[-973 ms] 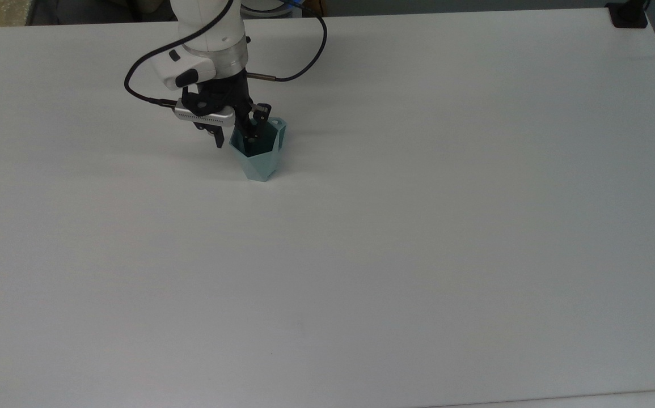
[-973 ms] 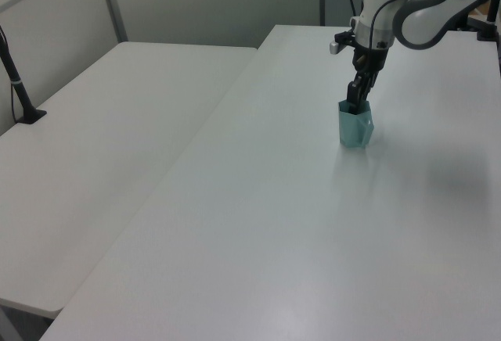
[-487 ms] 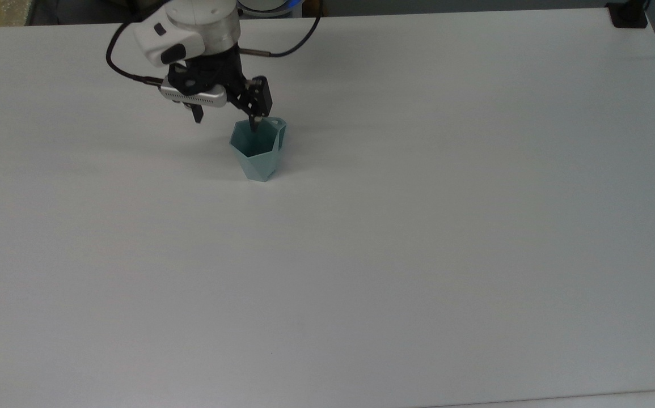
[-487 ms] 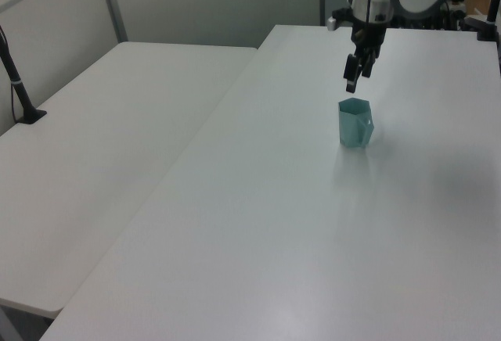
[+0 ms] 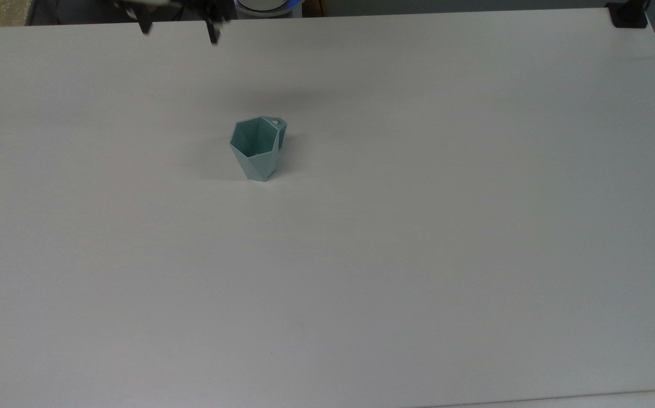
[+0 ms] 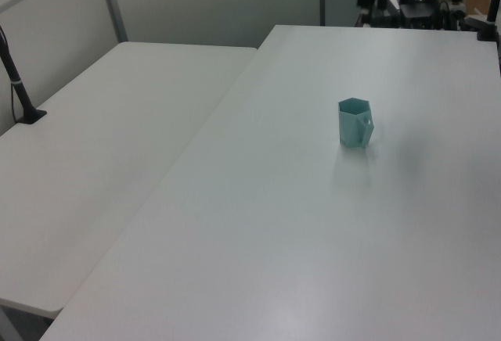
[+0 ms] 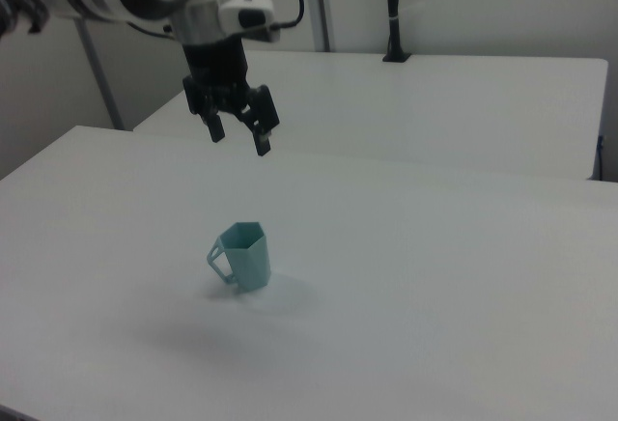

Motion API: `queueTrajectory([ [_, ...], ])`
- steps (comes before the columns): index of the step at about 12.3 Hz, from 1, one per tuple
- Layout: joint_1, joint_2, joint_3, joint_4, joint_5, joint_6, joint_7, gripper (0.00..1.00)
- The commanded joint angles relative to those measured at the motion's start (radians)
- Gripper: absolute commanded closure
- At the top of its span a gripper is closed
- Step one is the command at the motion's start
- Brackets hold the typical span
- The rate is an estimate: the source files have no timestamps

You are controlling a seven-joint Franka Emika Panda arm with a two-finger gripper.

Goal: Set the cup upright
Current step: 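Open the gripper and raise it away from the cup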

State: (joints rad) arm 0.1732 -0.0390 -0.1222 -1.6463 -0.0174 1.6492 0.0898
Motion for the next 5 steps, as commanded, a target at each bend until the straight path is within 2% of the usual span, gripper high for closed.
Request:
queueTrajectory([
  [1,-0.03,-0.01,-0.048,0.039,0.005,-0.066,-0.139,0.0],
  [5,-0.027,-0.005,-0.048,0.055,0.005,-0.054,-0.136,0.0],
])
